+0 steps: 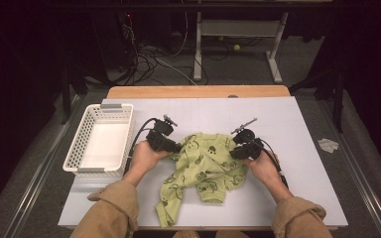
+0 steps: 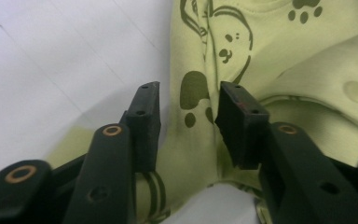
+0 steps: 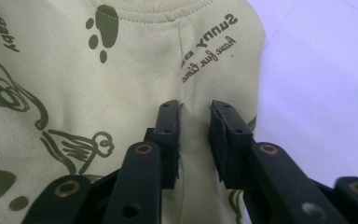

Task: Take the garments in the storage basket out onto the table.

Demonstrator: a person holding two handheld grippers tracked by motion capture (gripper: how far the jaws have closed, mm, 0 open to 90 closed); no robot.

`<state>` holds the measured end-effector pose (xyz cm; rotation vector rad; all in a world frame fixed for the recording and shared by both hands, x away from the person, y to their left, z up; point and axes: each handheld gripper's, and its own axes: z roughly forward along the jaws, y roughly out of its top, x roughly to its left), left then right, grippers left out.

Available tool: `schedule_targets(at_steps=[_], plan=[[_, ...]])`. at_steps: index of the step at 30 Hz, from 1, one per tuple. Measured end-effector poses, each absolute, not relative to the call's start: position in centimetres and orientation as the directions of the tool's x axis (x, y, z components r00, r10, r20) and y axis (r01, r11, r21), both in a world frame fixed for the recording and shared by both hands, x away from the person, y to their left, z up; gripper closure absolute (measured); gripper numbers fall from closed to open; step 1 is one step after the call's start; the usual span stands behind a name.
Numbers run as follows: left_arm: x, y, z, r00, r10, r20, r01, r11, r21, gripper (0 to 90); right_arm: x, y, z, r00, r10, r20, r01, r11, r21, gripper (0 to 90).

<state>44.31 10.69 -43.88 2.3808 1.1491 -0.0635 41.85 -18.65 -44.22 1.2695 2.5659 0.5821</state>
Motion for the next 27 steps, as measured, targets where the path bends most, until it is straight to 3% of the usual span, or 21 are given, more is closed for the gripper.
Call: schedule_targets(at_steps=[5, 9, 20, 27], plan=[[44.9, 10.7, -44.3, 0.631, 0.715, -0.302, 0.764, -0.507, 0.399, 73.5, 42.2, -18.5, -44.1, -0.614, 0.788, -0.04, 0.697, 0.566, 0.44, 85.1], [45.0, 10.5, -43.5, 0.643, 0.727, -0.241, 0.745, -0.521, 0.417, 80.0, 42.5, -18.2, -43.5, -0.616, 0.785, -0.074, 0.682, 0.577, 0.449, 85.5], [46.9, 10.6, -40.7, 0.591, 0.796, -0.132, 0.718, -0.445, 0.535, 82.0, 46.1, -17.7, -40.0, -0.563, 0.808, -0.172, 0.649, 0.561, 0.513, 85.4], [48.9, 10.5, -42.1, 0.537, 0.836, -0.116, 0.753, -0.412, 0.513, 77.8, 49.2, -16.6, -39.8, -0.534, 0.816, -0.221, 0.654, 0.565, 0.503, 85.0]])
